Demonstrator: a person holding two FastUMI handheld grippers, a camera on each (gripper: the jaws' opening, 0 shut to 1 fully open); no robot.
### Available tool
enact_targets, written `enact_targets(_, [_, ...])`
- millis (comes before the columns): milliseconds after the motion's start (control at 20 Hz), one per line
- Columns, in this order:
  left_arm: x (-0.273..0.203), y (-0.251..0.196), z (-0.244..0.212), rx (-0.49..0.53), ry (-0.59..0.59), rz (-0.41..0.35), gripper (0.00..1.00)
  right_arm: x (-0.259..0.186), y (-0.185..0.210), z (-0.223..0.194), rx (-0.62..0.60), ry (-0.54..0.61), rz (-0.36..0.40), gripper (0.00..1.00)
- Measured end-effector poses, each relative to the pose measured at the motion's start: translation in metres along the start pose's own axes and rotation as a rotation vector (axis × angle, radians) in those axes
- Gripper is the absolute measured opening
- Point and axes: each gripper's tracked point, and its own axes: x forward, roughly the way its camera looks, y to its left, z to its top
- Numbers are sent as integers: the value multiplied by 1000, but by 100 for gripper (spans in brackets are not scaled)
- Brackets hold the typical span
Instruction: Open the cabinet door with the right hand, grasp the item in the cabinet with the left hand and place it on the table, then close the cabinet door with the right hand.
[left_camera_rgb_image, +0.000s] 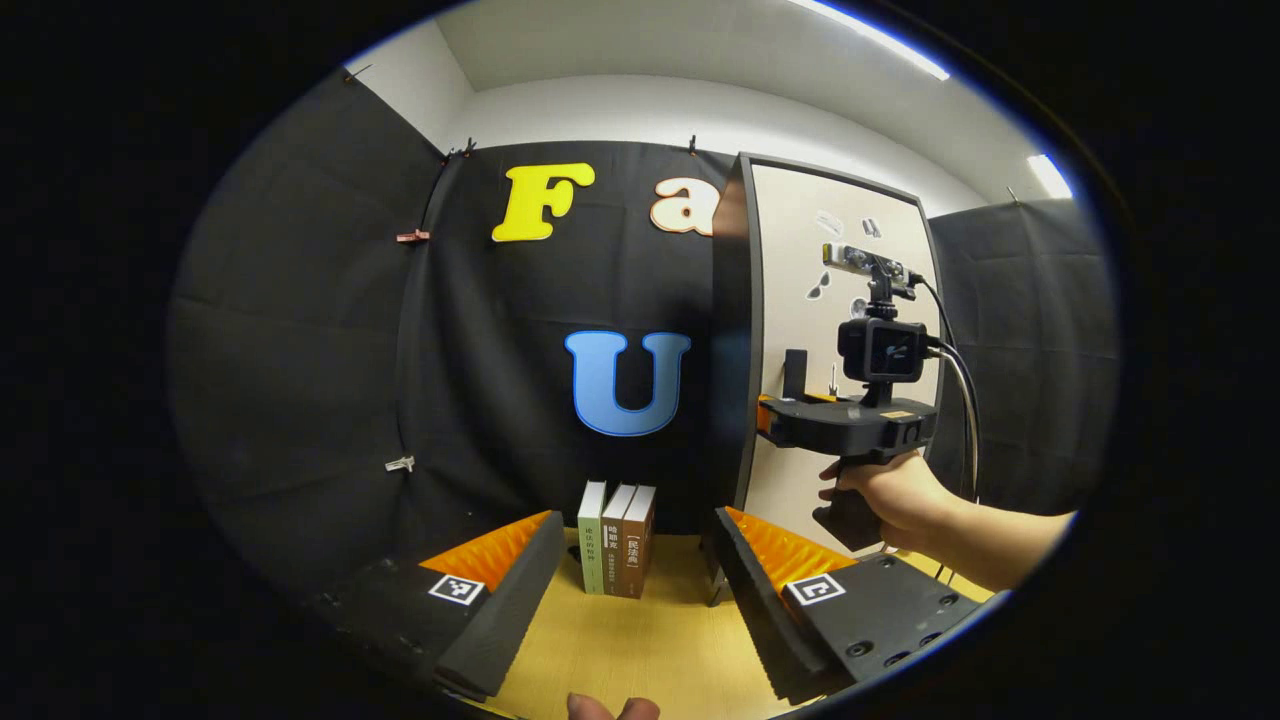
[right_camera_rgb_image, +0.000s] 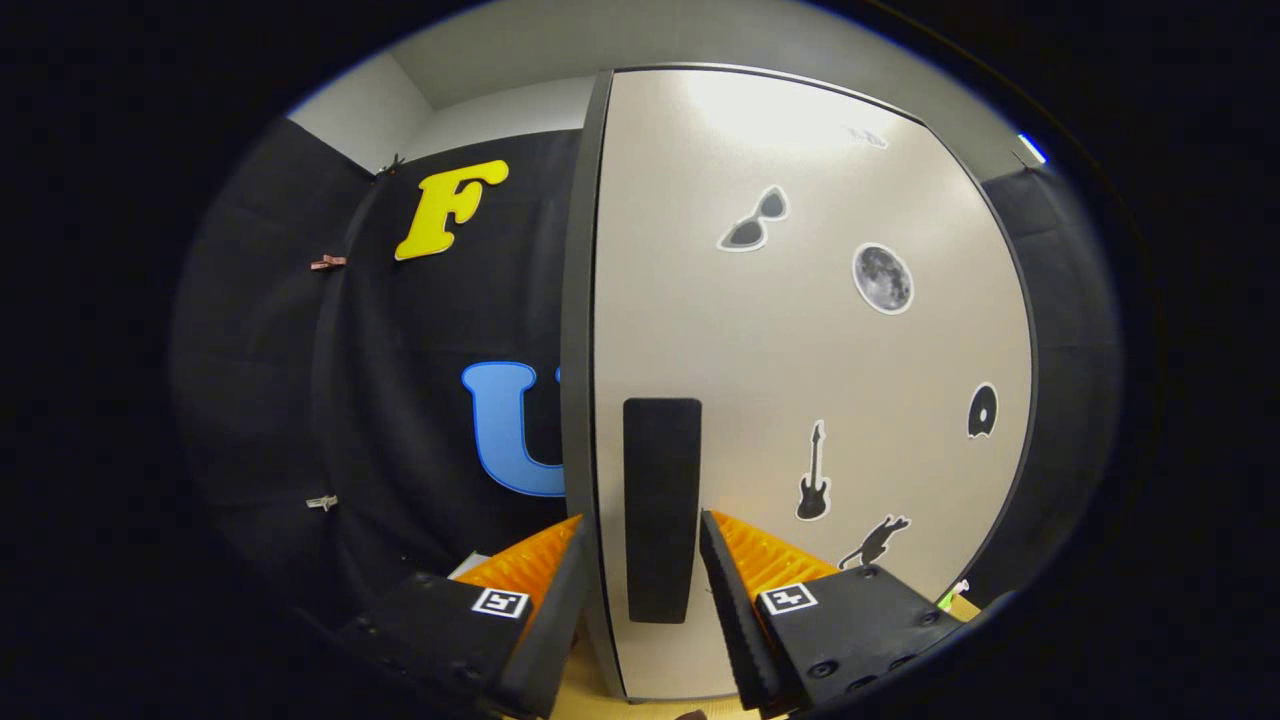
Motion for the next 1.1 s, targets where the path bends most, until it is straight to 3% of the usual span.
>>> enact_targets(50, [0, 1, -3, 0, 4, 3, 94, 5, -7, -4, -14, 13, -34, 65])
enact_targets(100, [-1, 3, -4, -1, 8, 8, 94, 2, -7, 0, -12, -6, -40, 46])
enact_targets(250, [-3, 7, -7, -9, 15, 16, 94, 5, -7, 0, 30, 5, -37, 41])
enact_targets(400, [-7, 9, -8, -16, 17, 25, 94, 4, -7, 0, 60, 24, -25, 21])
enact_targets(450, [-8, 8, -8, -18, 17, 24, 94, 1, -7, 1, 58, 39, -4, 21])
enact_targets(500, [-9, 7, -6, -20, 14, 24, 94, 1, -7, -2, 66, 55, 14, 14])
enact_targets(1100, [-34, -28, 4, -7, -16, 19, 94, -75, -11, 10, 63, 73, 166, 13])
